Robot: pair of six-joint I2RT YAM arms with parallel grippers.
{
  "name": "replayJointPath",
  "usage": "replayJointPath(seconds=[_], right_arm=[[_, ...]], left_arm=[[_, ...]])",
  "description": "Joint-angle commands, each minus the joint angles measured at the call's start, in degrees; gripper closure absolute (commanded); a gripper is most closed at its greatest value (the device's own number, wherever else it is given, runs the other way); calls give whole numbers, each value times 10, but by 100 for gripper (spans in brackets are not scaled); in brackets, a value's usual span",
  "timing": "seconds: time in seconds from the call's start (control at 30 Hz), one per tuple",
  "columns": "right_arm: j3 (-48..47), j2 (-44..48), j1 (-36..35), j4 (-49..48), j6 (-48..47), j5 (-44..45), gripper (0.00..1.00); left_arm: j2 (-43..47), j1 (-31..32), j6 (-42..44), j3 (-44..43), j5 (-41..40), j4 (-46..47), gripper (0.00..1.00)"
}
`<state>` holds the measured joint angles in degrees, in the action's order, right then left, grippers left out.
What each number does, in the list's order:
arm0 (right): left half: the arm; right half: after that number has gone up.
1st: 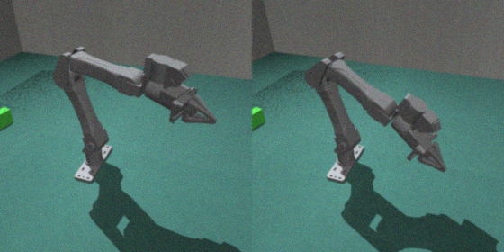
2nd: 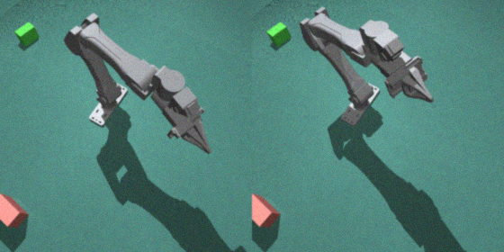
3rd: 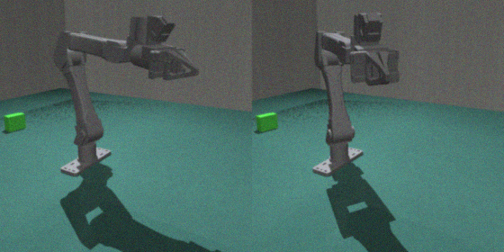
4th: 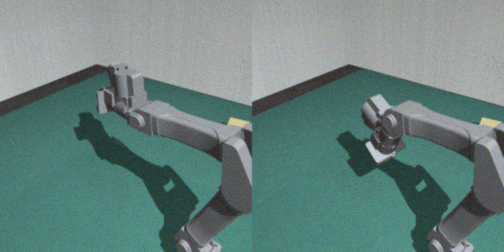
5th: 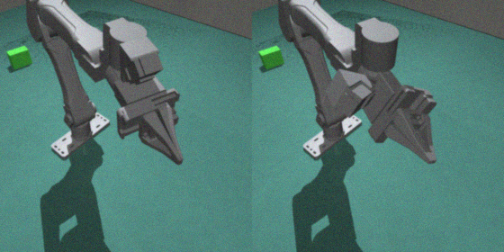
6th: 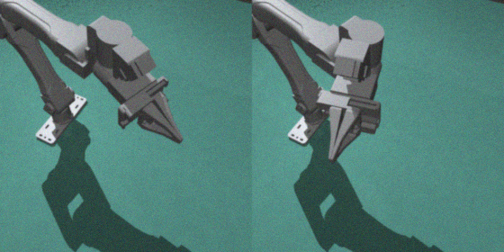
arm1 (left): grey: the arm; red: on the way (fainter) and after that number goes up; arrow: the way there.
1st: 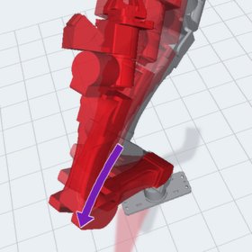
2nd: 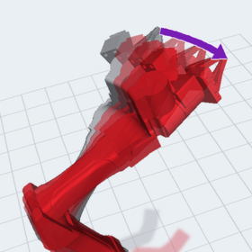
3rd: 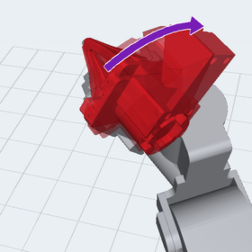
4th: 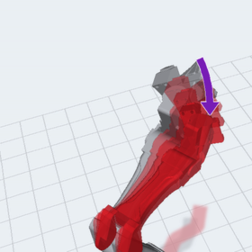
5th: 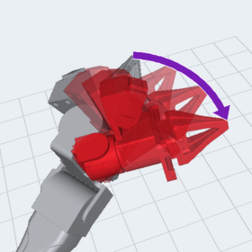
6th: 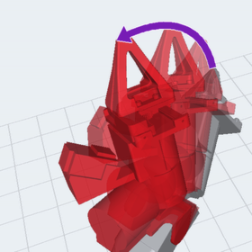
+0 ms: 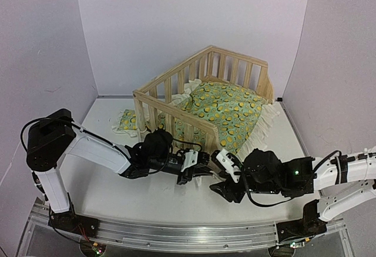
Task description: Set up the pet bed
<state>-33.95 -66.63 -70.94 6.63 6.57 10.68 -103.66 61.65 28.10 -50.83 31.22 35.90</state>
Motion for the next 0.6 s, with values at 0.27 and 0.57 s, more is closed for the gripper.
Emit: replayJointPath(seconds=[0.27, 0.57], right_arm=[[4, 56, -110, 9, 327, 130, 26], [31, -55, -141, -105, 435, 246, 28]], left_arm=[[-24, -4, -27, -34, 15, -21, 100], [-25, -5, -27, -40, 12, -31, 100]])
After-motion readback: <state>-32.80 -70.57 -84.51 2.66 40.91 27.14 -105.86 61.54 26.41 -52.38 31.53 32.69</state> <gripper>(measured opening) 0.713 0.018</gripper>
